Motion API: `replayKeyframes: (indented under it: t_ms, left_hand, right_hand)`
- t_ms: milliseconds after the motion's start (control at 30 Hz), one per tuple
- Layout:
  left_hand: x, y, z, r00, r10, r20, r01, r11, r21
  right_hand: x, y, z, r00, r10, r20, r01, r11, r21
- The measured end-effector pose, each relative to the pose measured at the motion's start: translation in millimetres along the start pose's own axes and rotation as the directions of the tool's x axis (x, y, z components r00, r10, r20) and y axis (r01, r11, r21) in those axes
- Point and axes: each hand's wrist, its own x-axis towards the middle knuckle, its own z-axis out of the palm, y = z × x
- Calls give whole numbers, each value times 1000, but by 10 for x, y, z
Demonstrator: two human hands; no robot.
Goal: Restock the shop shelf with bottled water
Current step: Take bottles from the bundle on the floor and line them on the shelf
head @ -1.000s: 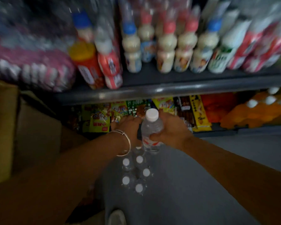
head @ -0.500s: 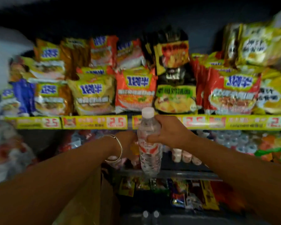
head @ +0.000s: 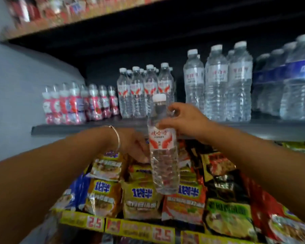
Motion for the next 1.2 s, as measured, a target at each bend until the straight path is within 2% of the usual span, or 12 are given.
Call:
replayKeyframes:
  t_ms: [233,433,633,767,967,1200]
  left_hand:
    - [-83,-195,-1141,979,-23,-202,9,997,-72]
    - [109,-689,-1611,941,-49,-336,11,994,-112]
    - [568,-1217,-1597,905,-143,-401,82,983,-165]
    - [851,-1477,-1475,887,-203,-415,159,977,-139]
    - [1140,-1645,-1346,896,-192,-400,156,980,-121]
    - [1439,-1711,-1306,888,-213,-407,171,976,-137]
  right_hand:
    - [991,-772,-93,998,-61,-26,63,992,106]
    - [1749,-1036,152,997,-45,-62,53,990,130]
    - [2367,-911,553,995,-5,-98,22,985,170]
    - [2647,-739,829,994,24,-111,-10,992,127]
    - [2925,-554,1047,989,92,-115,-80,991,104]
    - [3067,-519,1036,985,108,-132,-115,992,-45]
